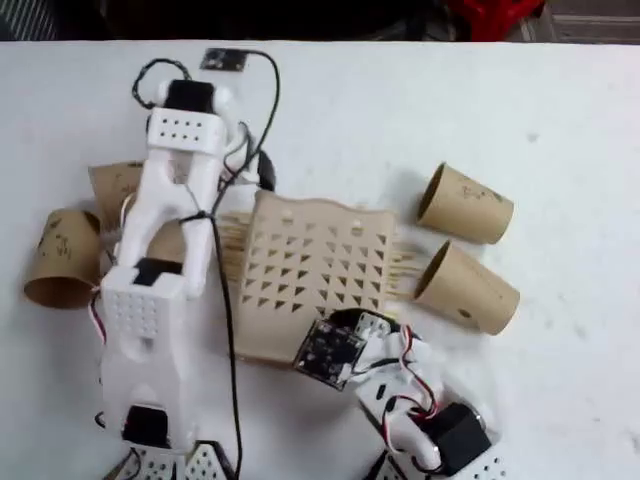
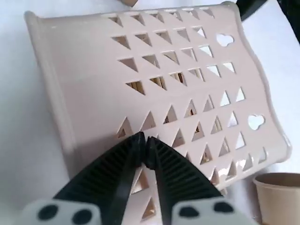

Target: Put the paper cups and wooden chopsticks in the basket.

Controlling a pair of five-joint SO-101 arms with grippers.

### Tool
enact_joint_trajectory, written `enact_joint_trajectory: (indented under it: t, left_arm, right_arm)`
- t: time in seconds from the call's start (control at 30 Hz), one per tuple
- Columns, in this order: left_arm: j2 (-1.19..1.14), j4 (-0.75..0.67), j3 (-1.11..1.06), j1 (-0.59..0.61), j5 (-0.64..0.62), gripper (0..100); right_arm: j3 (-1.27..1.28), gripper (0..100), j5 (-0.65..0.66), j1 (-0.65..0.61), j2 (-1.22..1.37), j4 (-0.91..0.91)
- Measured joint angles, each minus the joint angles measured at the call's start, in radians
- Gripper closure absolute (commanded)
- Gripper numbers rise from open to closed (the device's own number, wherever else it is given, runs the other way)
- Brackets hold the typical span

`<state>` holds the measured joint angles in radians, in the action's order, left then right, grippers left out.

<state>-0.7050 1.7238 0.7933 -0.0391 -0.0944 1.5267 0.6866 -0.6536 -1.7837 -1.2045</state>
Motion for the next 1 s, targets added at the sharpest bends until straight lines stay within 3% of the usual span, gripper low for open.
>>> enact_joint_trajectory:
  t: [0.13, 0.4, 0.57, 0.8, 1.0]
  left_arm:
    - [-0.075, 0.015, 0.048, -0.017, -0.003, 71]
    - [-0.107, 0.052, 0.044, -0.023, 0.084, 98]
    - [-0.107, 0.052, -0.017, -0.046, 0.170, 98]
    - [-0.100, 0.052, -0.021, -0.046, 0.187, 98]
    - [0.081, 0.055, -0.028, -0.051, 0.187, 98]
  right_arm:
    - [0.011, 98.2, 0.080, -0.005, 0.002, 0.000]
    - [0.014, 98.2, 0.109, -0.009, 0.002, 0.000]
    - [0.014, 98.2, 0.110, -0.011, 0.002, 0.000]
    - [0.014, 98.2, 0.110, -0.011, 0.002, 0.000]
    - [0.014, 98.2, 0.110, -0.011, 0.002, 0.000]
